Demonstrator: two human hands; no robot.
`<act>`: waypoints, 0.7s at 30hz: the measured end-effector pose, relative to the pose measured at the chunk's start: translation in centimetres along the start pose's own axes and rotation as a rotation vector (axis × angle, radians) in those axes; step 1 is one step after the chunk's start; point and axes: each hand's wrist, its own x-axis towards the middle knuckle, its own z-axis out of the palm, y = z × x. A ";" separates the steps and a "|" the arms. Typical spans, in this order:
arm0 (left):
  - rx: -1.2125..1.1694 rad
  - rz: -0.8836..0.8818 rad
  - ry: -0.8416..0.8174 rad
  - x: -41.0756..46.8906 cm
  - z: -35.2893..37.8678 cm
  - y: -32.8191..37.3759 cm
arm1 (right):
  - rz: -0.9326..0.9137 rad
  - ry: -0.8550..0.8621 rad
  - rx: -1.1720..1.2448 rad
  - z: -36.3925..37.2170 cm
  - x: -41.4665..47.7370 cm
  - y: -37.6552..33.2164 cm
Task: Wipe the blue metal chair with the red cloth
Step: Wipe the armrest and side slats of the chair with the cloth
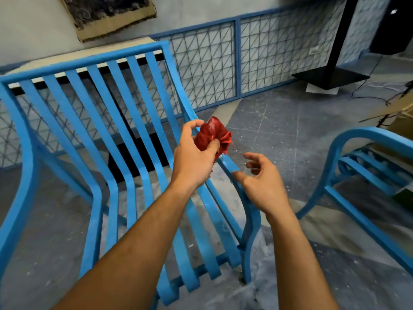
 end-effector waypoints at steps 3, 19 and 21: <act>-0.022 0.009 0.017 0.3 0.1 -0.7 | 0.032 -0.036 -0.030 -0.2 0.4 0.7; 0.311 0.194 -0.121 2.5 1.7 -3.1 | 0.117 -0.065 -0.033 -0.4 1.6 1.4; 0.285 0.193 -0.068 3.0 1.4 -3.0 | 0.118 -0.070 -0.034 -0.4 1.8 1.4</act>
